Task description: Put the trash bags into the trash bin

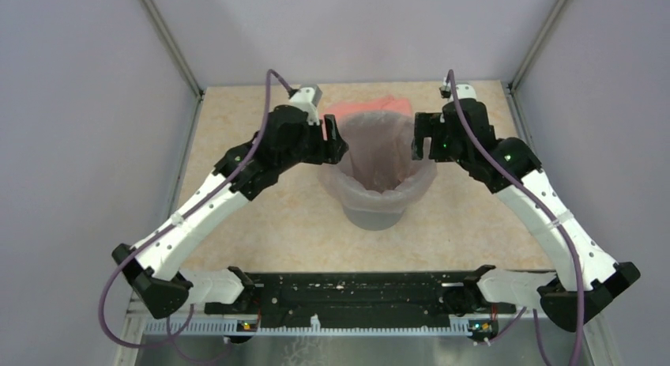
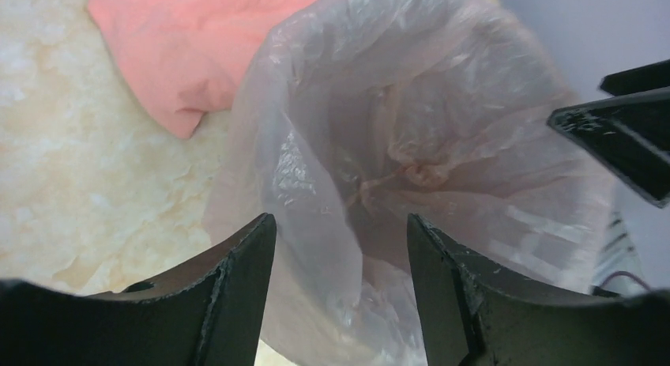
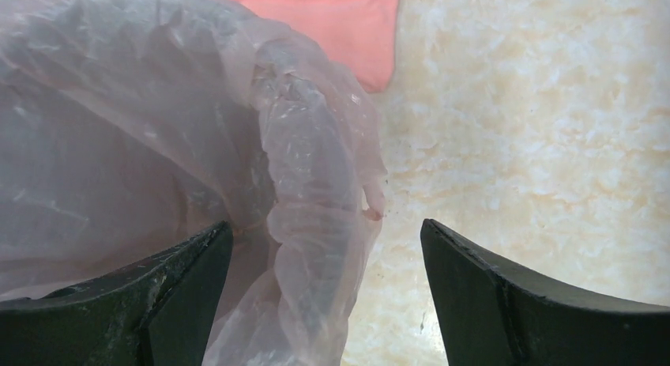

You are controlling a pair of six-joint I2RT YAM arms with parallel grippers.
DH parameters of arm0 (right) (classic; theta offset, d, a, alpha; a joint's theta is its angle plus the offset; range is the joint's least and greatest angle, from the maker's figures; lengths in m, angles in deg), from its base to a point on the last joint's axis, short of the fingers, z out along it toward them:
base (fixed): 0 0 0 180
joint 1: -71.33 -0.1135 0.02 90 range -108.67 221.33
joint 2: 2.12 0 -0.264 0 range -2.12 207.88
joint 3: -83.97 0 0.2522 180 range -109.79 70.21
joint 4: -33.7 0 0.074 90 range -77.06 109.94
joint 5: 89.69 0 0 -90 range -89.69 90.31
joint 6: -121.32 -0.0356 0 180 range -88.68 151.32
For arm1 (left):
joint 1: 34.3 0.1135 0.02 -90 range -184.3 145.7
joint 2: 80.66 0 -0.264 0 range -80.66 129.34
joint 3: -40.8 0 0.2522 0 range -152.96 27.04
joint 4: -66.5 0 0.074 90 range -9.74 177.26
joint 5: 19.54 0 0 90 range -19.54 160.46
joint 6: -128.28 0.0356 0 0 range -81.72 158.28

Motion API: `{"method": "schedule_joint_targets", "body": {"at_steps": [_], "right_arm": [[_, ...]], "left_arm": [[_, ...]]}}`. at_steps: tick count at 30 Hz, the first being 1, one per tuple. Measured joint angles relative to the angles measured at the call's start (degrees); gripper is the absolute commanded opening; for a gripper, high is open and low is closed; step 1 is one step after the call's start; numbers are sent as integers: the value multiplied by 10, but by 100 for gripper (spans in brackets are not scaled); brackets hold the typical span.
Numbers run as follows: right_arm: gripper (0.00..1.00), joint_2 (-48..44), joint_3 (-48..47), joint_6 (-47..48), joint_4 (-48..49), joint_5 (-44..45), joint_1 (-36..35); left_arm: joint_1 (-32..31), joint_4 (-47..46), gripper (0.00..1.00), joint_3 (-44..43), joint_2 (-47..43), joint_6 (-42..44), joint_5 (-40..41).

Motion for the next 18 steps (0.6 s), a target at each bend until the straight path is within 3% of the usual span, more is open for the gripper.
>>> {"method": "schedule_joint_targets", "body": {"at_steps": [8, 18], "right_arm": [[79, 56, 24, -5, 29, -56, 25], [46, 100, 43, -18, 54, -81, 26]], "left_arm": [[-16, 40, 68, -2, 83, 27, 70], [-16, 15, 47, 20, 108, 49, 76]]}}
